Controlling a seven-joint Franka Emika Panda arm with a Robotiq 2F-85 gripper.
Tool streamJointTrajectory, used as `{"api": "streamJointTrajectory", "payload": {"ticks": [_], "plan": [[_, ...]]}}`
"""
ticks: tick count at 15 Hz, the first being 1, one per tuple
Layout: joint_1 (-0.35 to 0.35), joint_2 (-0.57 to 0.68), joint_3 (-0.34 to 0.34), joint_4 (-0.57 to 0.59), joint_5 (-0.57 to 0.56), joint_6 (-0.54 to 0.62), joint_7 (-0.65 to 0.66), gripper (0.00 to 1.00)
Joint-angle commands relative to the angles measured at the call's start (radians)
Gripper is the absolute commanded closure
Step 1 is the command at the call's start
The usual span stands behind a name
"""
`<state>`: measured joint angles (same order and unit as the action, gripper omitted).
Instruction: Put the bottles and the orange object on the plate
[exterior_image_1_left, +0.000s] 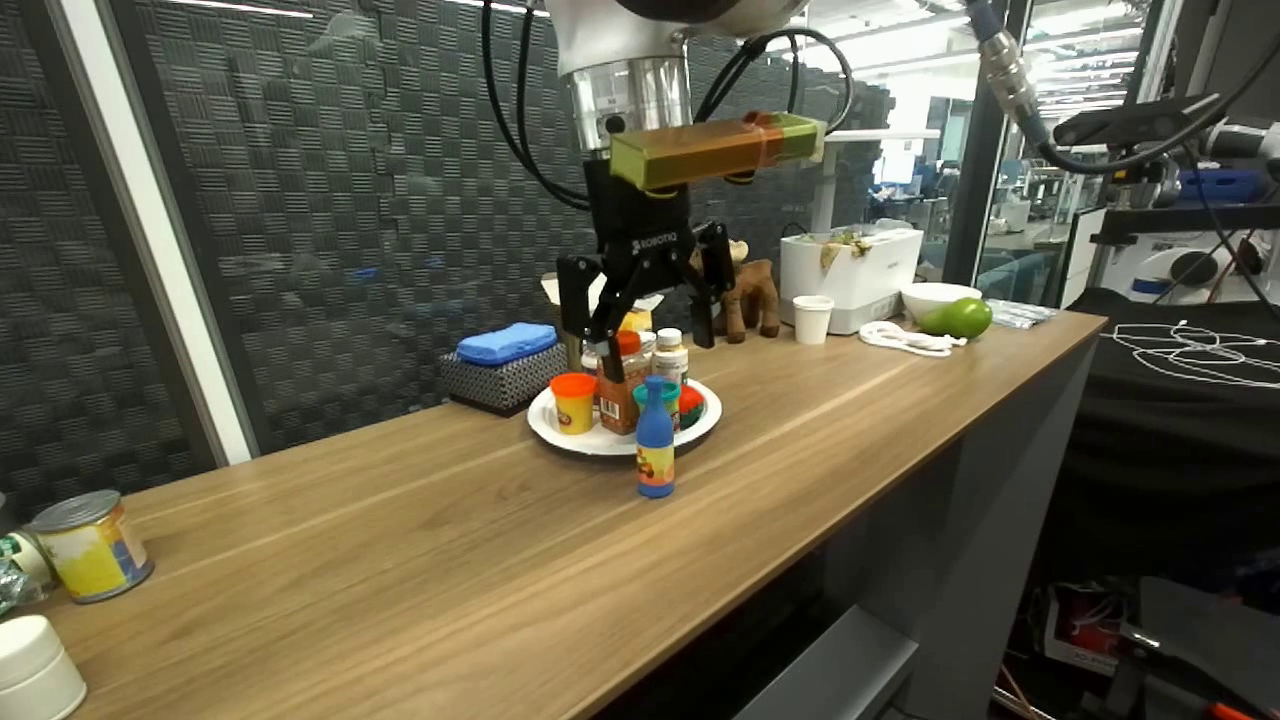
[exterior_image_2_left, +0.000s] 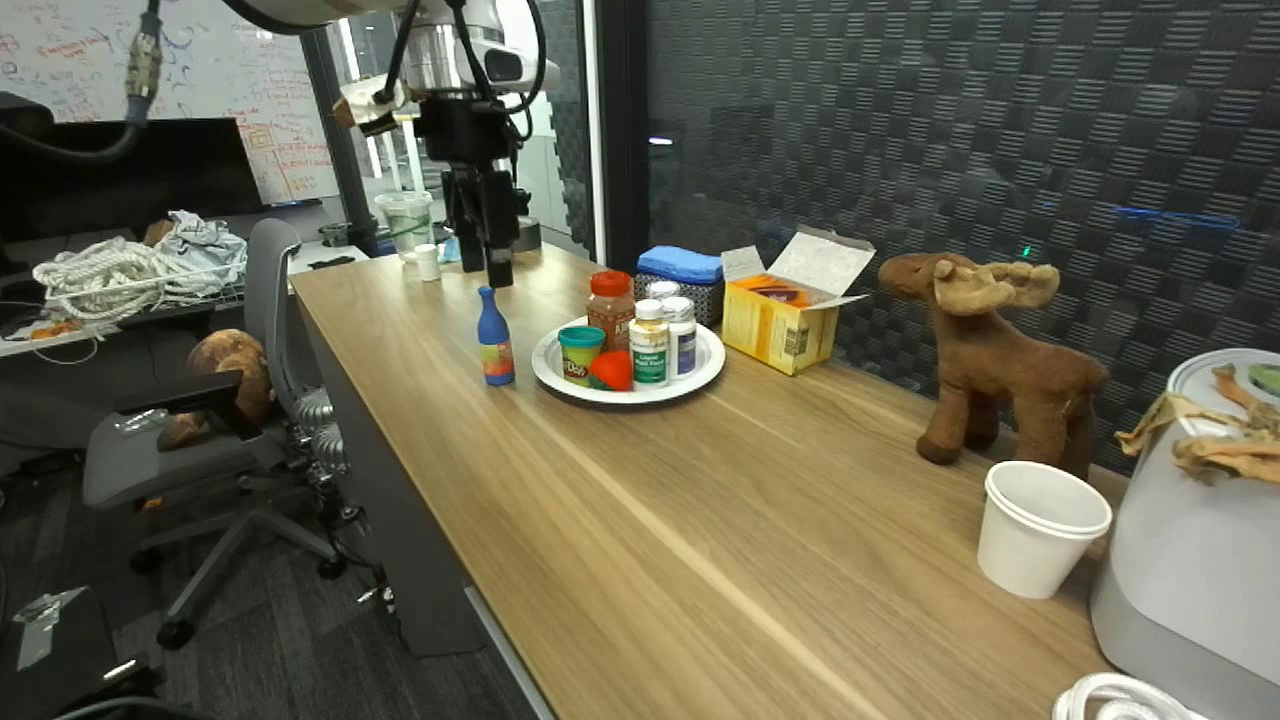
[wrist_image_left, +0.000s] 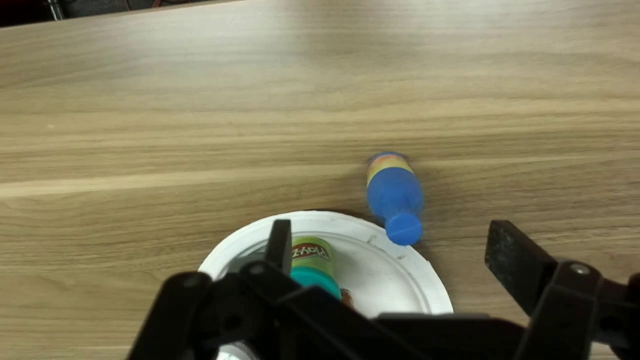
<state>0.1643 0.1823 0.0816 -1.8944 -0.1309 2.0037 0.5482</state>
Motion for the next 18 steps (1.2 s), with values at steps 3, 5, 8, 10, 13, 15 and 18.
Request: {"api": "streamJointTrajectory", "payload": {"ticks": [3,5,8,10,13,15,18], "plan": [[-0.012,-0.027,0.0,-0.042,0.074,0.086,-0.021,0.0],[-0.017,-0.027,-0.001,-0.049,0.114,0.098,-0.03,0.0],[-0.023,-0.026,-0.003,-0.057,0.162,0.099,-0.039,0.26],[-0.025,-0.025,-0.005,-0.061,0.172,0.098,-0.034,0.39],[-0.025,-0.022,-0.009,-0.065,0.169,0.1,-0.027,0.63],[-0.024,-0.021,-0.01,-0.069,0.166,0.101,-0.024,0.79],[-0.023,-0.023,-0.01,-0.067,0.163,0.094,-0.019,0.94]]}}
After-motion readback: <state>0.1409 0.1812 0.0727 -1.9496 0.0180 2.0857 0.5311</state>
